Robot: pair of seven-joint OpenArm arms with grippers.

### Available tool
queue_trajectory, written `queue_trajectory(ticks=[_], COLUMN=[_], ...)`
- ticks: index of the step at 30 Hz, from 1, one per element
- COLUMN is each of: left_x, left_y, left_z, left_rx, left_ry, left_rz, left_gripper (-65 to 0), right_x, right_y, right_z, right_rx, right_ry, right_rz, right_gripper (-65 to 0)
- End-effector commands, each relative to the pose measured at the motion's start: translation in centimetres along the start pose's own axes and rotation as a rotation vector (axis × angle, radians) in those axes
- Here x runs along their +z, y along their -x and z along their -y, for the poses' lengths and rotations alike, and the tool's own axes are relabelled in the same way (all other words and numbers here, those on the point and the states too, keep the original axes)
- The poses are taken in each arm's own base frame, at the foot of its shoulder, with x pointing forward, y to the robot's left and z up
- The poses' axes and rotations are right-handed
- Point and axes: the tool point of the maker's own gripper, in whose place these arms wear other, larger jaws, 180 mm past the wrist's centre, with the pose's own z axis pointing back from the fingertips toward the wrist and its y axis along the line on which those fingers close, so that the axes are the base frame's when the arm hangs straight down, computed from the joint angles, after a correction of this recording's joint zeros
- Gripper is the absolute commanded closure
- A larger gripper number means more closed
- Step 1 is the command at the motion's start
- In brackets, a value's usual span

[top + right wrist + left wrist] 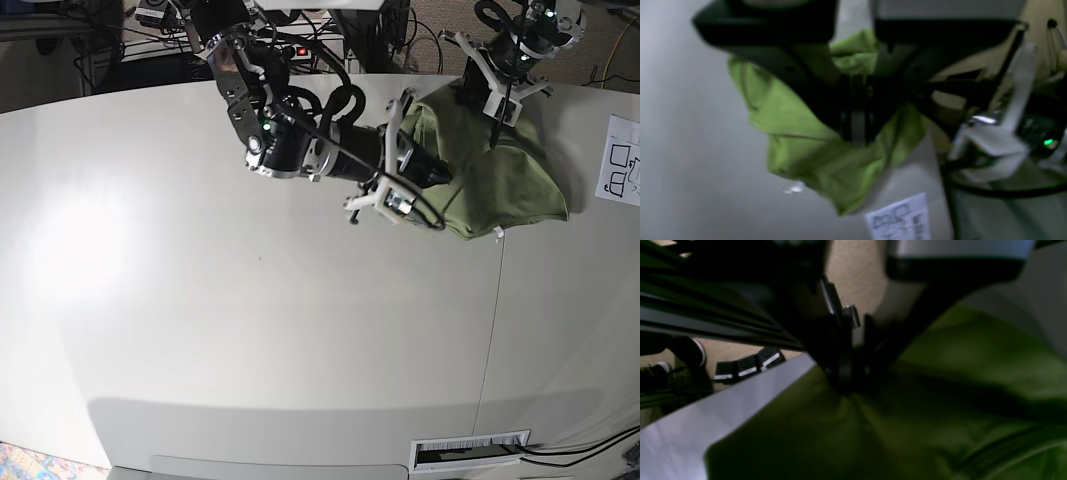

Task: Fold the T-shirt properly
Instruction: 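Lower the right gripper onto the bundle and press it flat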

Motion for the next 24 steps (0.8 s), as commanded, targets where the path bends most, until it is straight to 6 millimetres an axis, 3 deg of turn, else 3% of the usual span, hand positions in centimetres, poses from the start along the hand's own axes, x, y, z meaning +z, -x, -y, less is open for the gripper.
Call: queue_trajectory(ticks=[1,6,9,20,24], left_x=[0.2,0.2,0.2,0.2,0.2], left_y=[-0.2,-0.5,-0.5,-0.5,-0.3], left_z=[-0.1,0.2,0.2,0.2,-0.1], left_rx=[-0.009,0.018,0.017,0.016,-0.007], left_ry=[-0.002,0.017,0.016,0.015,-0.001], left_rz=[0.008,0.023,0.021,0.022,0.012], left_gripper=[-3.4,-3.4,-3.4,-3.4,-3.4], right_x=[-0.1,-1.8,-2.2,-4.7,-4.8], right_y=[-2.0,-2.1,-1.9,3.8,5.6], right_z=[-1.0,-3.8,-4.1,-2.4,-1.1], right_rx=[0.026,0.098,0.139,0.049,0.088], right_ry=[-0.035,-0.087,-0.075,-0.063,-0.01], right_rz=[0.068,0.047,0.028,-0.09,-0.168], right_gripper=[0.0,0.0,0.0,0.0,0.0])
